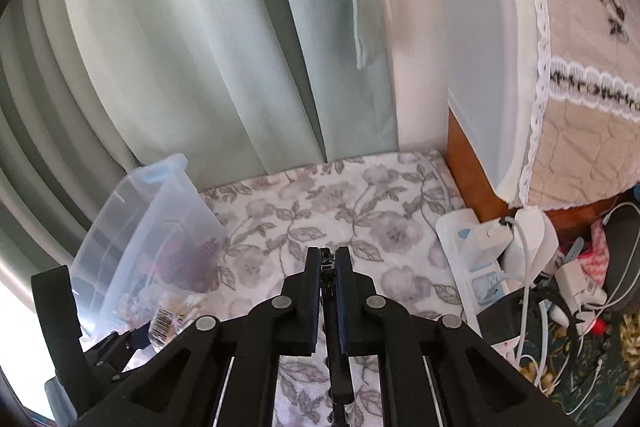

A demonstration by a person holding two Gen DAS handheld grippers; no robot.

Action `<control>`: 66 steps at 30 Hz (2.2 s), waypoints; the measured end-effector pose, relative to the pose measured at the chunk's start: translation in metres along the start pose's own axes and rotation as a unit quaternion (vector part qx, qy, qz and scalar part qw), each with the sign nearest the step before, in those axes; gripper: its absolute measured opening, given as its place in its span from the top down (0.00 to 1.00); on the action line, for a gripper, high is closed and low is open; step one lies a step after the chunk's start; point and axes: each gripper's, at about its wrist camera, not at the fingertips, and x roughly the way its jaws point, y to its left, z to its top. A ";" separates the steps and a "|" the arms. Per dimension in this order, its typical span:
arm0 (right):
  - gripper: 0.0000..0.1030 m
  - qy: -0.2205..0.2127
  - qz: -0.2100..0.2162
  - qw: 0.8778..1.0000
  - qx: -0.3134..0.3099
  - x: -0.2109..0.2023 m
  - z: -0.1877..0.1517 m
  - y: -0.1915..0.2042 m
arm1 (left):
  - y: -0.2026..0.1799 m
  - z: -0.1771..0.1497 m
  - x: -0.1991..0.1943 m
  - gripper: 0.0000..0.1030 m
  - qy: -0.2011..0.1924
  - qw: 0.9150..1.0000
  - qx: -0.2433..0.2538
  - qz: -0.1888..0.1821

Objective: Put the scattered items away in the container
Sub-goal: 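Lift and carry the swab pack and headband over the clear box with both grippers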

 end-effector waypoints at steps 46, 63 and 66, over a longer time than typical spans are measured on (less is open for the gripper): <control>0.92 -0.074 0.144 0.972 -0.172 -0.073 0.043 0.229 | 0.167 0.022 -0.148 0.32 -0.150 0.979 -0.136 0.011; 0.92 -0.053 0.157 0.964 -0.207 -0.048 0.034 0.278 | 0.233 0.016 -0.151 0.32 -0.140 0.973 -0.180 0.031; 0.92 -0.046 0.158 0.964 -0.210 -0.042 0.031 0.286 | 0.239 0.017 -0.147 0.32 -0.133 0.974 -0.180 0.033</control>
